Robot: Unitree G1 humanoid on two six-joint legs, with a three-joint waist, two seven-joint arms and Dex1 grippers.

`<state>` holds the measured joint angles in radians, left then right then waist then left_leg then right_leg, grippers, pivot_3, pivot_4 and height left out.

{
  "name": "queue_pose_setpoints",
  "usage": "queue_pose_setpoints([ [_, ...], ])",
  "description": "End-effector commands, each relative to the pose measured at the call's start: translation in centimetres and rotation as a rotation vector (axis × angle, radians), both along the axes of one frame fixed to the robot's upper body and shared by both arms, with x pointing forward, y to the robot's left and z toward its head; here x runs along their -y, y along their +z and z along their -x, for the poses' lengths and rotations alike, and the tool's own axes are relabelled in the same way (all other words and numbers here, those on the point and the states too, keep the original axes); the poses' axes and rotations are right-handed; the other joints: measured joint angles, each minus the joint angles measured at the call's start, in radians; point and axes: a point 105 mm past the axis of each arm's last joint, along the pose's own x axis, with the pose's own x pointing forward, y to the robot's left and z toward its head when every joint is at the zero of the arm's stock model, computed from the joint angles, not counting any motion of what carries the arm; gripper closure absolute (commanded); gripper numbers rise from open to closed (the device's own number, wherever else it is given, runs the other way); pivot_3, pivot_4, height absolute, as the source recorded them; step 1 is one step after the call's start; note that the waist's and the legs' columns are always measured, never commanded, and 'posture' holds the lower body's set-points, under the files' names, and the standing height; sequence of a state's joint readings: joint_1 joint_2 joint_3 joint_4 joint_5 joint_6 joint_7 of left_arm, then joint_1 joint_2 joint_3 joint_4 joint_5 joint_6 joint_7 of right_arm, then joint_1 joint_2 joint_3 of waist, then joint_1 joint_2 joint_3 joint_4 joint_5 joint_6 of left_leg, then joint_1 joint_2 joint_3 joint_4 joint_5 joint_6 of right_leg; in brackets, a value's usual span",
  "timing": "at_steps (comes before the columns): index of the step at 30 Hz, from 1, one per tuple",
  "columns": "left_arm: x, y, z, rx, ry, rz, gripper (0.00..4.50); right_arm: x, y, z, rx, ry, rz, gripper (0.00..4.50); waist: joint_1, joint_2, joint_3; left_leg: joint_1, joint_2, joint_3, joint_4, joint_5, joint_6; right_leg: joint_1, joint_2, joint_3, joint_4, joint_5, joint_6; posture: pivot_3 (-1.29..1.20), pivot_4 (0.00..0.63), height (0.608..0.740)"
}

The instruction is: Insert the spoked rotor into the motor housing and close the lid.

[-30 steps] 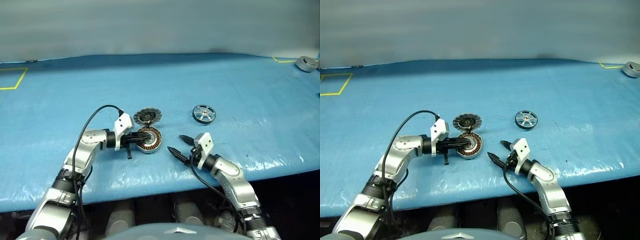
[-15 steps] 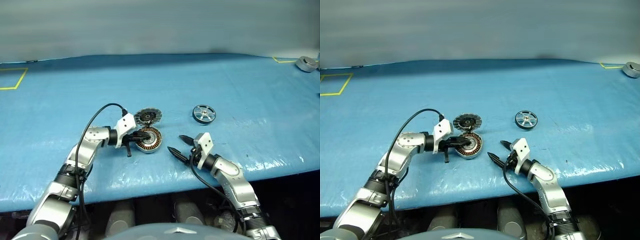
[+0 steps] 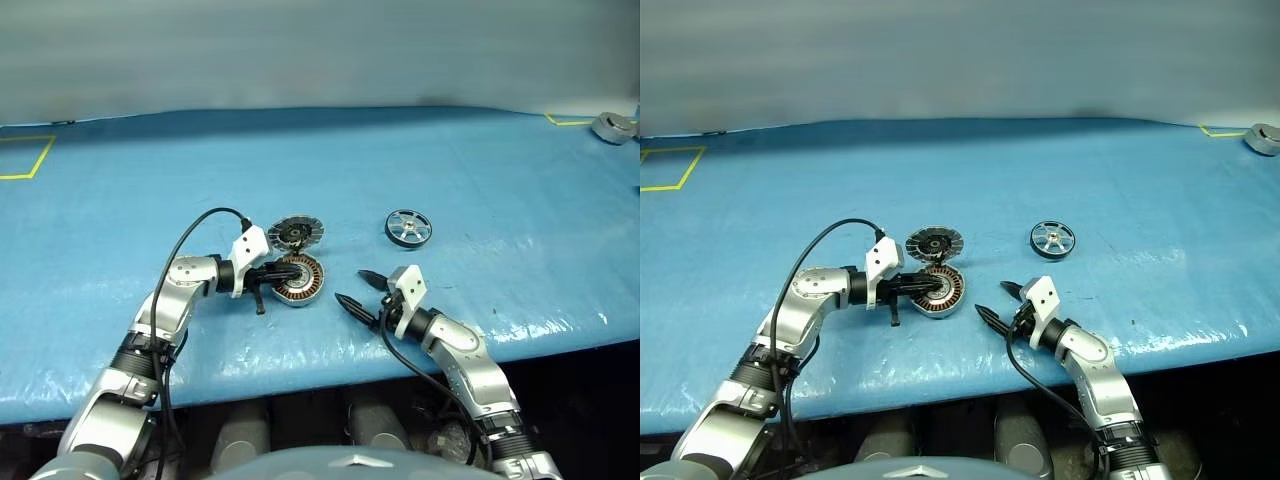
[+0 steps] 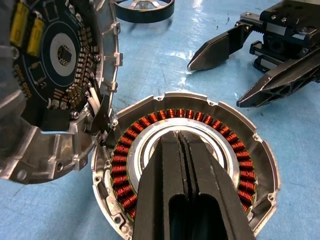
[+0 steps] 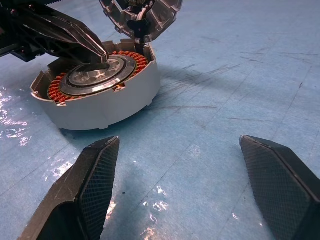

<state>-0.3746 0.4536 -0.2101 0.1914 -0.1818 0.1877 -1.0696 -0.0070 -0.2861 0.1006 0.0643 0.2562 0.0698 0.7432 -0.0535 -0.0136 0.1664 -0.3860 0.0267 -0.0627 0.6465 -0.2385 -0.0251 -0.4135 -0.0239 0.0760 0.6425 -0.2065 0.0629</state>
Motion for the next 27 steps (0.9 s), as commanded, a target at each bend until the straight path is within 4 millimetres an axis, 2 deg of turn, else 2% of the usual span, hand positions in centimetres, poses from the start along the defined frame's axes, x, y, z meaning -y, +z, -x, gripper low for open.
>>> queue_pose_setpoints([
  [1, 0.5, 1.3, -0.2, 0.039, -0.021, 0.031, 4.46, -0.1, 0.9, -0.1, 0.039, 0.011, -0.006, 0.45, 0.000, 0.000, 0.000, 0.000, 0.000, 0.000, 0.000, 0.000, 0.000, 0.000, 0.000, 0.000, 0.000, 0.000, 0.000, 0.00, 0.150, 0.740],
  [8, 0.8, 0.1, 0.5, -0.011, -0.062, -0.005, 4.46, -0.1, 0.8, 0.0, 0.038, 0.006, -0.005, 0.45, 0.000, 0.000, 0.000, 0.000, 0.000, 0.000, 0.000, 0.000, 0.000, 0.000, 0.000, 0.000, 0.000, 0.000, 0.000, 0.00, 0.150, 0.740],
  [19, -0.1, -1.2, 0.6, -0.027, -0.023, -0.068, 4.46, -0.1, 0.8, 0.0, 0.038, 0.002, -0.005, 0.45, 0.000, 0.000, 0.000, 0.000, 0.000, 0.000, 0.000, 0.000, 0.000, 0.000, 0.000, 0.000, 0.000, 0.000, 0.000, 0.00, 0.150, 0.740],
  [23, -0.2, -0.5, 0.3, 0.001, 0.004, -0.024, 4.46, -0.1, 0.7, 0.0, 0.034, 0.005, -0.002, 0.45, 0.000, 0.000, 0.000, 0.001, 0.000, 0.000, 0.000, 0.000, 0.000, 0.001, 0.000, 0.000, 0.000, 0.000, 0.000, 0.00, 0.150, 0.740],
  [27, 0.3, 2.7, -0.5, 0.045, 0.054, 0.191, 4.46, -0.2, 0.6, 0.1, 0.030, 0.008, 0.000, 0.45, 0.000, 0.000, 0.000, 0.001, 0.000, 0.000, 0.000, 0.000, 0.000, 0.001, 0.000, 0.000, 0.000, 0.000, 0.000, 0.00, 0.150, 0.740],
])
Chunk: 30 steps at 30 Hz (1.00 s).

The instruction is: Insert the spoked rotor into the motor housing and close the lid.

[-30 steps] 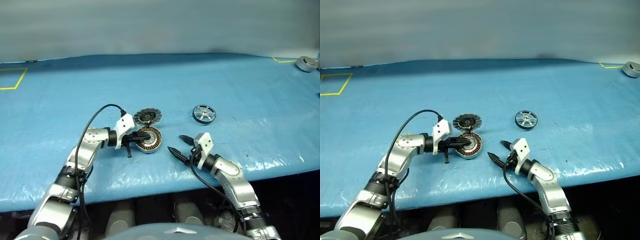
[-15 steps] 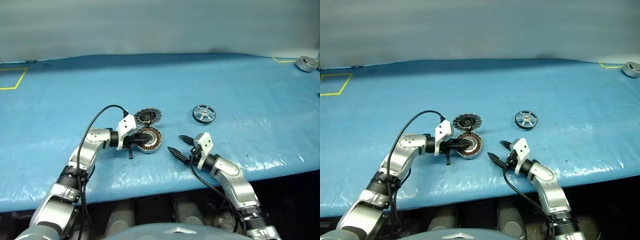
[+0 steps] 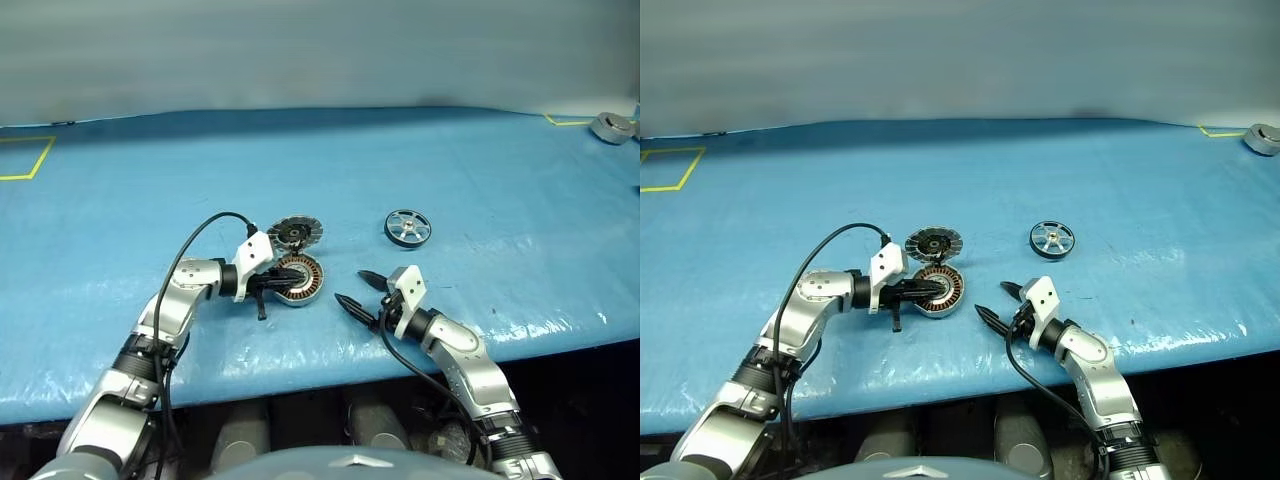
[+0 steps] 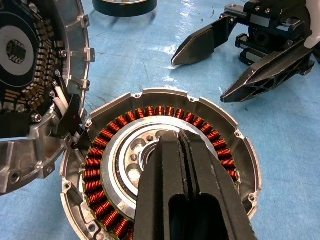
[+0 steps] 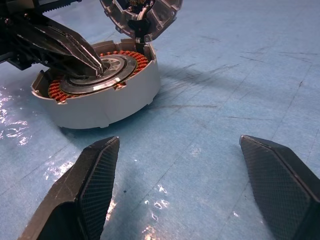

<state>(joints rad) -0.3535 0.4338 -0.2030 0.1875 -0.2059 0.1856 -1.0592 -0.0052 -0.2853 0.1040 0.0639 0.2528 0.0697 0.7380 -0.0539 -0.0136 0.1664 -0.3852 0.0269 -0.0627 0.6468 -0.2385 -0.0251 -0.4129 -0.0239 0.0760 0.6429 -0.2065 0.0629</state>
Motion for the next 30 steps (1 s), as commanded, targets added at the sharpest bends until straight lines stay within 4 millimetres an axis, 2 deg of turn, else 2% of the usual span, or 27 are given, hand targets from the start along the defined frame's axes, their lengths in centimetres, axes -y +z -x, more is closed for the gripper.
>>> queue_pose_setpoints([
  [1, 0.0, 3.4, -0.9, 0.065, 0.057, 0.177, 4.46, -0.2, 0.7, 0.1, 0.032, 0.011, -0.004, 0.45, 0.001, 0.000, 0.000, 0.000, 0.000, 0.000, 0.000, 0.000, 0.000, 0.000, 0.000, 0.000, 0.000, 0.000, 0.000, 0.00, 0.150, 0.740],
  [10, -0.2, 2.2, -0.9, 0.058, 0.035, 0.081, 4.46, -0.3, 0.8, 0.1, 0.037, 0.011, -0.004, 0.45, 0.000, 0.000, 0.000, 0.000, 0.000, 0.000, 0.000, 0.000, 0.000, 0.000, 0.000, 0.000, 0.000, 0.000, 0.000, 0.00, 0.150, 0.740],
  [14, 0.0, 2.7, -0.4, 0.053, 0.016, 0.123, 4.46, 0.5, 1.5, -0.5, 0.079, -0.043, 0.007, 0.45, 0.000, 0.000, 0.000, 0.000, 0.000, 0.000, 0.000, 0.000, 0.000, 0.000, 0.000, 0.000, 0.000, 0.000, 0.000, 0.00, 0.150, 0.740],
  [18, -0.2, 2.7, 1.0, 0.047, -0.034, 0.126, 4.46, 2.4, 3.4, -2.1, 0.149, -0.163, 0.086, 0.45, -0.003, 0.000, 0.000, -0.001, 0.000, 0.000, 0.000, 0.000, 0.000, -0.001, 0.000, 0.000, 0.000, 0.000, 0.000, 0.00, 0.150, 0.740],
  [23, -1.7, 2.4, 2.0, 0.056, 0.001, 0.101, 4.46, 4.2, 6.9, -4.0, 0.255, -0.232, 0.178, 0.45, -0.006, 0.001, 0.001, -0.002, 0.000, 0.001, 0.000, 0.000, 0.000, -0.002, 0.000, 0.001, 0.000, 0.000, 0.000, 0.00, 0.150, 0.740],
  [26, -2.1, 2.7, 2.4, 0.070, 0.029, 0.120, 4.50, 4.8, 8.8, -5.0, 0.313, -0.215, 0.264, 1.05, -0.006, 0.001, 0.001, -0.002, 0.000, 0.000, 0.000, 0.000, 0.000, -0.002, 0.000, 0.000, 0.000, 0.000, 0.000, 0.00, 0.150, 0.740],
  [28, -2.2, 2.7, 2.6, 0.073, 0.042, 0.130, 4.50, 5.4, 9.5, -6.0, 0.329, -0.215, 0.334, 1.69, -0.005, 0.001, 0.001, -0.003, 0.000, 0.001, 0.000, 0.000, 0.000, -0.002, 0.000, 0.001, -0.001, 0.000, 0.000, 0.00, 0.150, 0.740],
  [30, -2.3, 2.7, 2.8, 0.076, 0.062, 0.141, 4.50, 6.3, 9.5, -7.2, 0.303, -0.212, 0.412, 1.69, -0.006, 0.000, 0.001, -0.003, 0.000, 0.001, 0.000, 0.000, 0.000, -0.003, 0.000, 0.001, -0.001, 0.000, 0.000, 0.00, 0.150, 0.740],
])
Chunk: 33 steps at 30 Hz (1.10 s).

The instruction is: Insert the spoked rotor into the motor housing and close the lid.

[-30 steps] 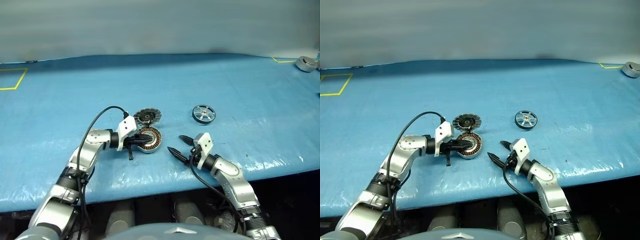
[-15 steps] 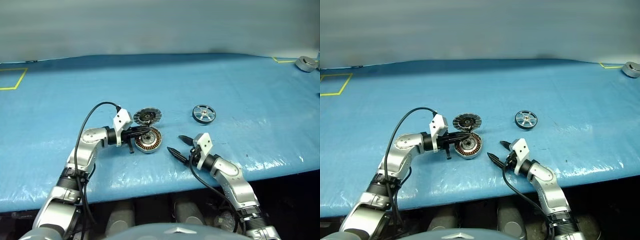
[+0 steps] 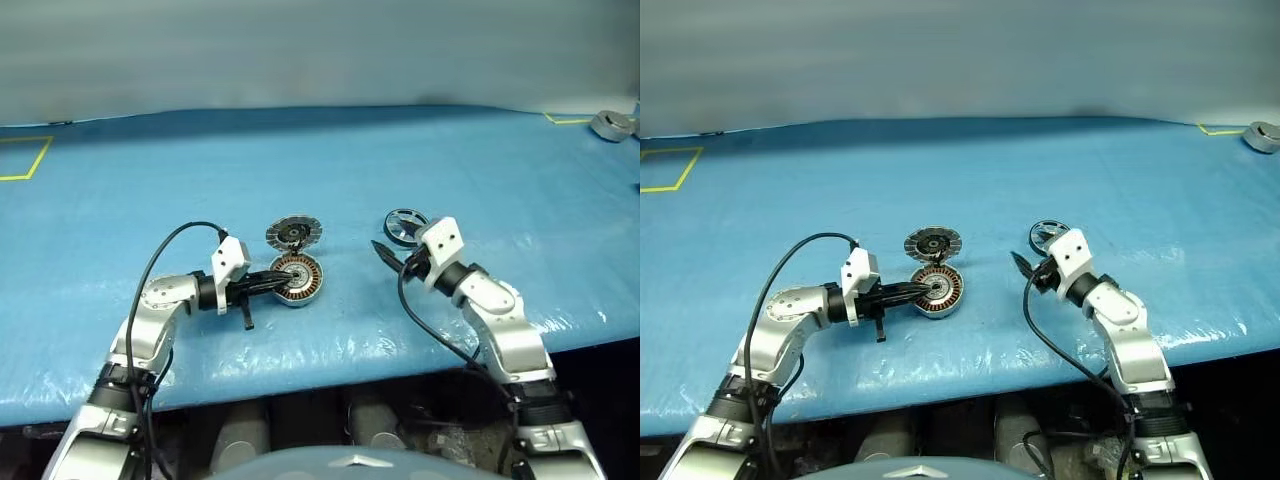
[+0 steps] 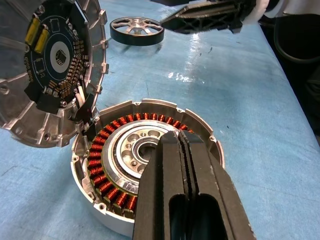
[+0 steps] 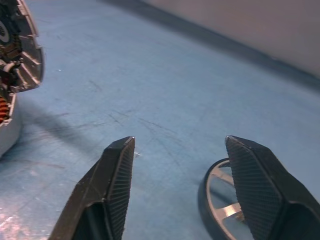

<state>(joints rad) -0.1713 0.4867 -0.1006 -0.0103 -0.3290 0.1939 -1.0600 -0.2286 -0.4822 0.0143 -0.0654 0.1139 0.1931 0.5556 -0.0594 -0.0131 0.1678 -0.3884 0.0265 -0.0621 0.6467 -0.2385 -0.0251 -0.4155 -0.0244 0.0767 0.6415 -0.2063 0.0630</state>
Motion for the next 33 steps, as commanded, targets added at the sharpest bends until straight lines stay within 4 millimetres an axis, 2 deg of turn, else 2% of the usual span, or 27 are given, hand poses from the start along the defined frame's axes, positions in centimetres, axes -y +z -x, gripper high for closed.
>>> queue_pose_setpoints([
  [1, -0.2, 1.3, 0.0, 0.057, 0.028, 0.030, 4.50, 1.4, 0.5, -1.8, -0.034, -0.011, 0.129, 1.69, -0.001, 0.000, 0.000, 0.000, 0.000, 0.000, 0.000, 0.000, 0.000, 0.000, 0.000, 0.000, 0.000, 0.000, 0.000, 0.00, 0.150, 0.740],
  [3, -0.2, 1.2, 0.1, 0.057, 0.046, 0.036, 4.50, 2.7, -0.1, -2.9, -0.085, -0.035, 0.201, 1.69, 0.000, -0.001, 0.000, 0.000, 0.000, 0.000, 0.000, 0.000, 0.000, 0.000, 0.000, 0.000, 0.000, 0.000, 0.000, 0.00, 0.150, 0.740],
  [7, -0.2, 0.9, 0.3, 0.057, 0.079, 0.047, 4.50, 4.0, -0.1, -4.4, -0.137, -0.076, 0.192, 1.69, 0.001, -0.001, 0.001, -0.001, 0.000, 0.000, 0.000, 0.000, 0.000, -0.001, 0.000, 0.000, 0.000, 0.000, 0.000, 0.00, 0.150, 0.740],
  [12, -0.8, 0.3, 0.8, 0.042, 0.126, 0.053, 4.50, 4.5, -0.1, -4.9, -0.160, -0.097, 0.181, 1.69, -0.001, -0.001, 0.001, -0.004, -0.001, 0.000, 0.000, -0.001, 0.001, -0.003, 0.000, 0.000, -0.001, 0.000, 0.001, 0.00, 0.150, 0.740],
  [15, -0.9, 0.0, 0.9, 0.036, 0.136, 0.049, 4.50, 4.8, -0.8, -5.1, -0.186, -0.124, 0.190, 1.69, 0.000, -0.001, 0.001, -0.004, 0.000, -0.001, 0.000, -0.001, 0.002, -0.003, 0.000, 0.000, 0.000, 0.000, 0.001, 0.00, 0.150, 0.740],
  [29, -1.1, -0.1, 0.5, 0.046, 0.154, 0.029, 4.50, 4.0, -4.1, -3.6, -0.281, -0.168, 0.133, 1.69, 0.000, -0.001, 0.001, -0.004, 0.000, -0.001, 0.002, -0.001, 0.001, -0.002, 0.000, 0.000, 0.000, 0.000, 0.001, 0.00, 0.150, 0.740],
  [33, -1.2, -0.2, 0.5, 0.047, 0.154, 0.023, 4.50, 4.4, -5.2, -3.2, -0.312, -0.215, 0.119, 1.69, 0.000, -0.001, 0.000, -0.003, 0.000, -0.001, 0.003, -0.001, 0.001, 0.000, 0.000, 0.000, 0.000, 0.000, 0.001, 0.00, 0.150, 0.740],
])
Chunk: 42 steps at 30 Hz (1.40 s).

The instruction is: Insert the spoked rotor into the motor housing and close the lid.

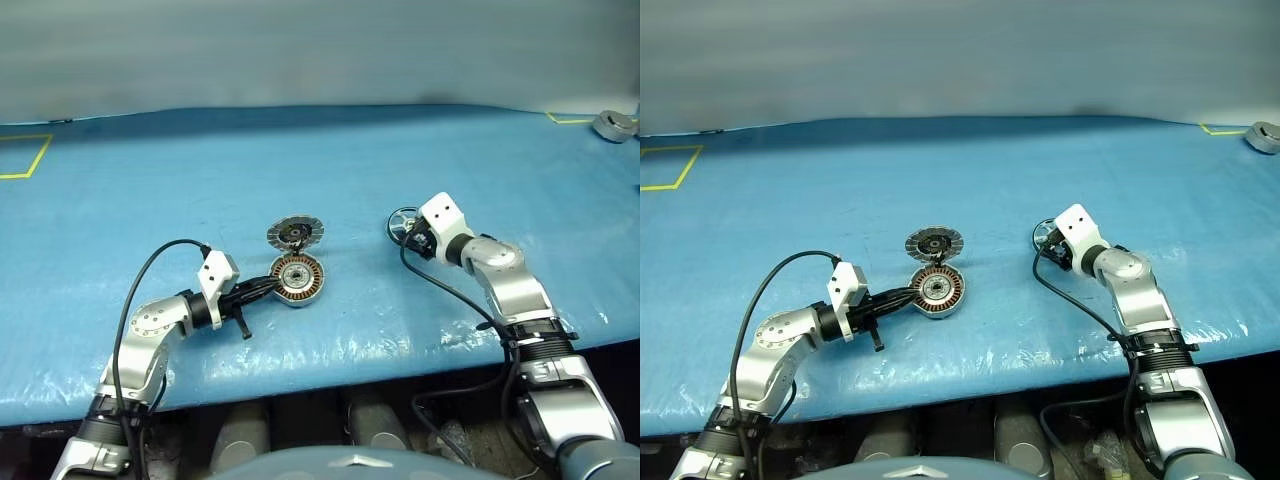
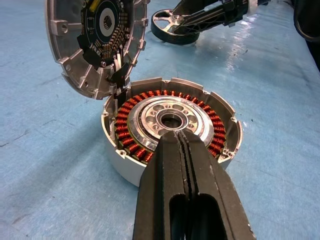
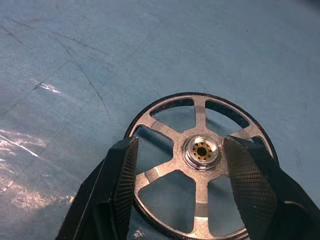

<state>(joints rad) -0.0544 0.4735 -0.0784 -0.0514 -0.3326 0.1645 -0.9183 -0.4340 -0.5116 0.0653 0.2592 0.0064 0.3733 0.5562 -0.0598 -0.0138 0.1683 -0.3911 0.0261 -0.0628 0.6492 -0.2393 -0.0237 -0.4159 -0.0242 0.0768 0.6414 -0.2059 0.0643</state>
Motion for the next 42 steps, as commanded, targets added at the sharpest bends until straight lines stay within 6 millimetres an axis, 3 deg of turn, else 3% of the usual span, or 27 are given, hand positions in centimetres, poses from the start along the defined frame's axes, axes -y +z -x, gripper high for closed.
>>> queue_pose_setpoints([
  [1, 0.1, 1.3, -0.2, 0.062, -0.012, 0.002, 4.50, 1.0, -1.3, 0.6, -0.045, -0.061, -0.019, 1.69, 0.002, -0.001, 0.000, 0.000, 0.000, 0.000, 0.000, 0.000, 0.000, 0.000, 0.000, 0.000, 0.000, 0.000, 0.000, 0.00, 0.150, 0.740],
  [6, 0.1, 1.3, -0.2, 0.060, -0.014, -0.003, 4.50, 1.6, -1.1, 0.3, -0.029, -0.112, -0.029, 1.69, 0.003, -0.001, 0.000, 0.000, 0.000, 0.000, 0.000, 0.000, 0.000, 0.001, 0.000, 0.000, 0.000, 0.000, 0.000, 0.00, 0.150, 0.740],
  [13, 0.1, 1.1, -0.1, 0.055, -0.015, -0.009, 4.50, 1.5, 1.2, 0.0, 0.041, -0.120, -0.091, 1.69, 0.002, 0.000, 0.000, 0.000, 0.000, 0.000, 0.000, 0.000, 0.000, 0.000, 0.000, 0.000, 0.000, 0.000, 0.000, 0.00, 0.150, 0.740],
  [24, 0.3, 0.8, -0.2, 0.053, -0.018, -0.015, 4.50, 1.2, -1.0, 0.4, -0.066, -0.102, -0.080, 1.69, 0.000, 0.000, 0.000, 0.000, 0.000, 0.000, 0.000, 0.000, 0.000, 0.000, 0.000, 0.000, 0.000, 0.000, 0.000, 0.00, 0.150, 0.740],
  [29, 0.1, 0.7, -0.1, 0.053, -0.012, -0.020, 4.50, 0.4, -1.7, 0.8, -0.109, -0.039, -0.075, 2.79, -0.004, -0.003, -0.002, 0.001, 0.000, 0.000, 0.000, 0.000, 0.000, 0.000, 0.000, 0.000, 0.000, 0.000, 0.000, 0.00, 0.150, 0.740],
  [31, -0.1, 0.8, -0.1, 0.054, -0.009, -0.022, 4.50, 0.3, -1.7, 0.8, -0.104, -0.036, -0.073, 2.99, -0.008, -0.004, -0.002, 0.003, 0.001, 0.000, 0.000, 0.000, 0.000, 0.003, 0.000, 0.000, 0.000, 0.000, 0.000, 0.00, 0.150, 0.740],
  [35, -0.3, 0.8, -0.1, 0.055, 0.000, -0.027, 4.50, 0.3, -1.3, 0.7, -0.074, -0.046, -0.087, 3.06, -0.010, -0.004, -0.002, 0.008, 0.001, 0.002, -0.001, 0.000, 0.000, 0.006, 0.000, 0.001, 0.001, 0.000, 0.000, 0.00, 0.150, 0.740],
  [42, -0.8, 0.8, -0.1, 0.053, 0.015, -0.024, 4.50, -0.7, 1.2, 1.7, 0.026, -0.019, -0.214, 3.06, -0.009, -0.004, -0.002, 0.008, 0.001, 0.002, -0.003, 0.000, 0.000, 0.004, 0.001, 0.002, 0.001, 0.000, -0.001, 0.00, 0.150, 0.740],
])
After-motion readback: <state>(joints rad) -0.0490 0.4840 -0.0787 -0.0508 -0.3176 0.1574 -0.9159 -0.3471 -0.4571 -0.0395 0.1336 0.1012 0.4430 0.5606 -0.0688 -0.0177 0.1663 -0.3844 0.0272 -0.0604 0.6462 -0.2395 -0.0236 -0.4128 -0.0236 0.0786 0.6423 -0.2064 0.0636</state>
